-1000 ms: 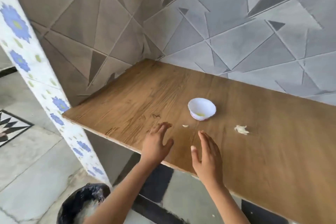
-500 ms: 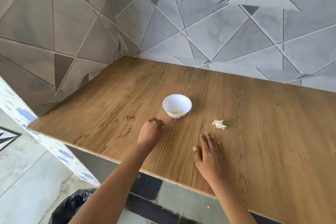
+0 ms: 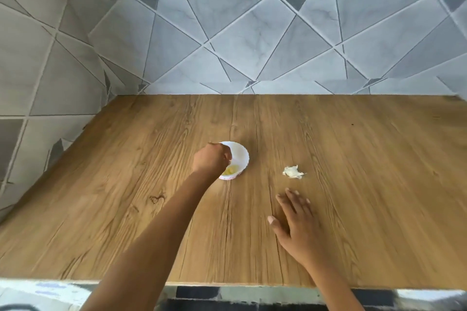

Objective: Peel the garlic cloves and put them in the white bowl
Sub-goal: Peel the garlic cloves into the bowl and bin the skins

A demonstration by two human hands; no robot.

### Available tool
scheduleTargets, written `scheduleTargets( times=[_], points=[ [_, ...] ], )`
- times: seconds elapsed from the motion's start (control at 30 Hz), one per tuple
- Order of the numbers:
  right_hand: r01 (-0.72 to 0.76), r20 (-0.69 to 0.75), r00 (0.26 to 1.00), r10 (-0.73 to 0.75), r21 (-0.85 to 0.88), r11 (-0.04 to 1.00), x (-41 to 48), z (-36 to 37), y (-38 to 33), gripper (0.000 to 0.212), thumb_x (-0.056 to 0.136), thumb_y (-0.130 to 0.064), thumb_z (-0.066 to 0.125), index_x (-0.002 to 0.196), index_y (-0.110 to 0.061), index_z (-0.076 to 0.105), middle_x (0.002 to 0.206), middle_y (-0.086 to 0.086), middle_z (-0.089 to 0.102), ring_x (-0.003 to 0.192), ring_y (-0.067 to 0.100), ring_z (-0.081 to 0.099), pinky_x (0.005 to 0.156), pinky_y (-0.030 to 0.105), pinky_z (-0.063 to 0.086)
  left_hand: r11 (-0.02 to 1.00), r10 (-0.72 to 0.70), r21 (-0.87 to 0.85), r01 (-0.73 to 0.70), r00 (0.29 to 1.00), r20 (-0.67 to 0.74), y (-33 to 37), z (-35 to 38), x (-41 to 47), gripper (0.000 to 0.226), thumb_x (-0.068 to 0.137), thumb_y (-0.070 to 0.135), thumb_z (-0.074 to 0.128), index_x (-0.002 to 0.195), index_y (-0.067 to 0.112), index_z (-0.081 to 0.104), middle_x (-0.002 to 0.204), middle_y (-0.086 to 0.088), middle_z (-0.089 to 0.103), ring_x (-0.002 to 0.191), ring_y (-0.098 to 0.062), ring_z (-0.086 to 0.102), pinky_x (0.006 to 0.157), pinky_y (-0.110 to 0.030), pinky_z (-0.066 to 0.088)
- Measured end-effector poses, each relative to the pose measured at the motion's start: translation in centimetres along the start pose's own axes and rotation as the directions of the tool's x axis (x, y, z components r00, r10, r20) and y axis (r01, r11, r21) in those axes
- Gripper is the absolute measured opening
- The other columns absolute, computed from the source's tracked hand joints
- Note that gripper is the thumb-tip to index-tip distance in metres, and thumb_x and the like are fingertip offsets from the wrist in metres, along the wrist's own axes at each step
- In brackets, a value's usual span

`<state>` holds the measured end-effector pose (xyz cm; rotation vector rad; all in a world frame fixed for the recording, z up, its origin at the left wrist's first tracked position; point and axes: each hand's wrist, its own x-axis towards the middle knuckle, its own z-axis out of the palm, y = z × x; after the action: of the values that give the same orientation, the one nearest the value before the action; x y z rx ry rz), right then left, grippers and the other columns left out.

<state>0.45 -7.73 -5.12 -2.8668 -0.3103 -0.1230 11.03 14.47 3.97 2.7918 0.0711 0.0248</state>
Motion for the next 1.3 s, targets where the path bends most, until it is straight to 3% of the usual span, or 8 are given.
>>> scheduleTargets(
  times=[0.1, 0.3, 0.4, 0.5, 0.8, 1.0, 1.13, 1.3],
  points=[
    [-0.039, 0.019, 0.999, 0.04, -0.019, 0.999, -0.2, -0.1, -0.1, 0.076, 0.094, -0.064, 0.006, 0.137, -0.018, 0.049, 0.146, 0.007, 0.042, 0.137, 0.021, 0.031, 0.11, 0.042, 0.023, 0.99, 0.025, 0.136, -0.035, 0.997, 0.074, 0.2, 0.5, 0.8, 0.026, 0.09, 0.019, 0.049, 0.1, 0.033, 0.069, 0.103, 0.005, 0.06, 0.094, -0.019, 0.061, 0.068, -0.026, 0.042],
    [-0.018, 0.089, 0.996, 0.013, 0.061, 0.998, -0.3, -1.1, -0.1, 0.105, 0.065, -0.079, -0.027, 0.15, -0.03, 0.008, 0.155, -0.009, -0.007, 0.14, 0.007, -0.016, 0.112, 0.028, -0.015, 0.998, 0.023, 0.063, -0.032, 0.989, 0.146, -0.2, 1.4, 1.6, 0.023, 0.09, 0.021, 0.051, 0.102, 0.03, 0.068, 0.109, 0.005, 0.065, 0.098, -0.018, 0.062, 0.075, -0.026, 0.048],
    [-0.095, 0.032, 0.995, 0.089, 0.305, 0.948, -0.3, -1.5, 0.1, 0.091, 0.077, -0.08, -0.001, 0.146, -0.029, 0.027, 0.155, -0.01, 0.017, 0.144, 0.007, 0.007, 0.117, 0.027, 0.006, 0.994, 0.044, -0.1, -0.043, 0.999, 0.0, 0.6, 0.8, 1.0, 0.021, 0.087, 0.016, 0.053, 0.093, 0.027, 0.07, 0.1, 0.004, 0.07, 0.088, -0.019, 0.066, 0.075, -0.032, 0.053],
    [-0.153, -0.064, 0.974, 0.22, 0.534, 0.832, 0.2, -2.7, 0.7, 0.048, 0.094, -0.047, 0.044, 0.137, -0.025, 0.045, 0.14, -0.007, 0.044, 0.129, 0.005, 0.038, 0.103, 0.017, 0.029, 0.956, 0.225, -0.178, -0.234, 0.972, -0.072, 3.5, 0.6, 0.2, 0.019, 0.086, 0.012, 0.057, 0.094, 0.018, 0.072, 0.094, 0.002, 0.072, 0.083, -0.019, 0.066, 0.076, -0.031, 0.052],
    [-0.239, 0.003, 0.926, 0.379, 0.781, 0.578, 4.1, -3.7, 4.8, 0.043, 0.091, -0.003, 0.057, 0.133, -0.007, 0.048, 0.127, 0.006, 0.056, 0.103, 0.012, 0.057, 0.081, 0.006, 0.043, 0.843, 0.537, -0.108, -0.527, 0.833, 0.134, 10.5, 6.8, 1.4, 0.044, 0.082, 0.011, 0.067, 0.125, 0.014, 0.061, 0.124, -0.006, 0.062, 0.11, -0.022, 0.059, 0.09, -0.029, 0.045],
    [-0.271, 0.12, 0.93, 0.346, 0.861, 0.431, 5.5, -4.0, 6.2, 0.042, 0.092, -0.008, 0.058, 0.133, -0.013, 0.05, 0.123, 0.0, 0.06, 0.102, 0.005, 0.057, 0.078, 0.008, 0.043, 0.878, 0.396, -0.335, -0.342, 0.912, 0.108, 10.5, 7.8, 1.4, 0.033, 0.081, 0.015, 0.073, 0.113, 0.009, 0.068, 0.105, -0.005, 0.066, 0.089, -0.017, 0.061, 0.077, -0.021, 0.045],
    [-0.288, 0.246, 0.938, 0.243, 0.944, 0.159, 6.3, -4.5, 5.8, 0.038, 0.093, -0.02, 0.058, 0.131, -0.015, 0.053, 0.123, -0.001, 0.062, 0.112, 0.009, 0.06, 0.091, 0.02, 0.049, 0.618, 0.278, -0.785, 0.036, 0.924, 0.262, 10.4, 7.0, 0.6, 0.024, 0.085, 0.009, 0.069, 0.108, 0.003, 0.066, 0.101, -0.016, 0.068, 0.086, -0.014, 0.064, 0.076, -0.023, 0.054],
    [-0.252, 0.247, 0.943, 0.221, 0.968, -0.008, 7.3, -5.3, 4.6, 0.016, 0.091, -0.024, 0.06, 0.106, -0.023, 0.066, 0.106, -0.002, 0.07, 0.099, 0.007, 0.067, 0.079, 0.017, 0.053, 0.54, 0.189, -0.836, 0.1, 0.953, 0.236, 10.2, 6.4, -0.1, 0.025, 0.079, 0.014, 0.076, 0.101, 0.005, 0.069, 0.096, -0.018, 0.071, 0.08, -0.014, 0.067, 0.068, -0.017, 0.051]
  ],
)
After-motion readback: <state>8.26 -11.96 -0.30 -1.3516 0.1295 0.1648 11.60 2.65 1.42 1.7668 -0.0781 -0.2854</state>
